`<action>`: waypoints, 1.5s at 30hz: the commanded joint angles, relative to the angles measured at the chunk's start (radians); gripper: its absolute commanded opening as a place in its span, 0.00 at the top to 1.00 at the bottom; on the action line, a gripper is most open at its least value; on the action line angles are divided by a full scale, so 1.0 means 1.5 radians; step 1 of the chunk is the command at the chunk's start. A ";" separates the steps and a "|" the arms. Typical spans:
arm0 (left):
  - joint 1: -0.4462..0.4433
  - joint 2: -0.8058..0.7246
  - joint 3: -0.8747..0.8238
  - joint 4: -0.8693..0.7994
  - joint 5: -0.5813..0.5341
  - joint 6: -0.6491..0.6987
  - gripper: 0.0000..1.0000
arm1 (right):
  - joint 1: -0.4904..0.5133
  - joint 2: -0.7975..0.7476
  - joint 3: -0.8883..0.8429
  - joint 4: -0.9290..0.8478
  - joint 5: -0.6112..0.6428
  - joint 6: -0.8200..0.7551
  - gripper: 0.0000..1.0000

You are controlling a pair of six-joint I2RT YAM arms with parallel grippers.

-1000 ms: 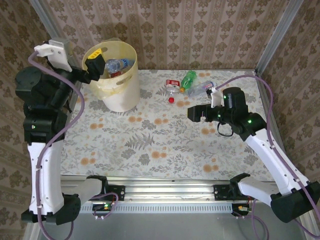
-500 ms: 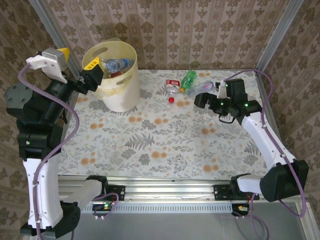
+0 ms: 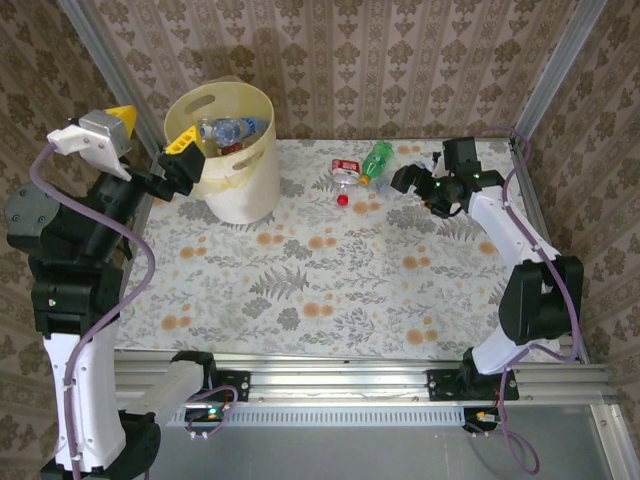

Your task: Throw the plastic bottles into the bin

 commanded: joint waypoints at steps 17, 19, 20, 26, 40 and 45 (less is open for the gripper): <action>0.001 -0.058 -0.089 -0.002 0.025 0.002 0.00 | -0.016 0.261 0.209 -0.034 0.075 0.061 0.00; 0.001 -0.061 -0.099 0.001 0.028 0.000 0.00 | -0.017 0.292 0.239 -0.047 0.084 0.064 0.00; 0.001 -0.064 -0.105 0.004 0.029 -0.002 0.00 | -0.017 0.305 0.252 -0.053 0.085 0.065 0.00; 0.001 -0.077 -0.136 0.012 0.027 -0.003 0.00 | -0.017 0.377 0.323 -0.084 0.105 0.078 0.00; 0.001 -0.099 -0.163 0.002 0.008 0.015 0.00 | -0.018 0.476 0.437 -0.134 0.123 0.086 0.00; 0.001 -0.103 -0.161 0.001 0.000 0.012 0.00 | -0.017 0.505 0.473 -0.147 0.124 0.089 0.00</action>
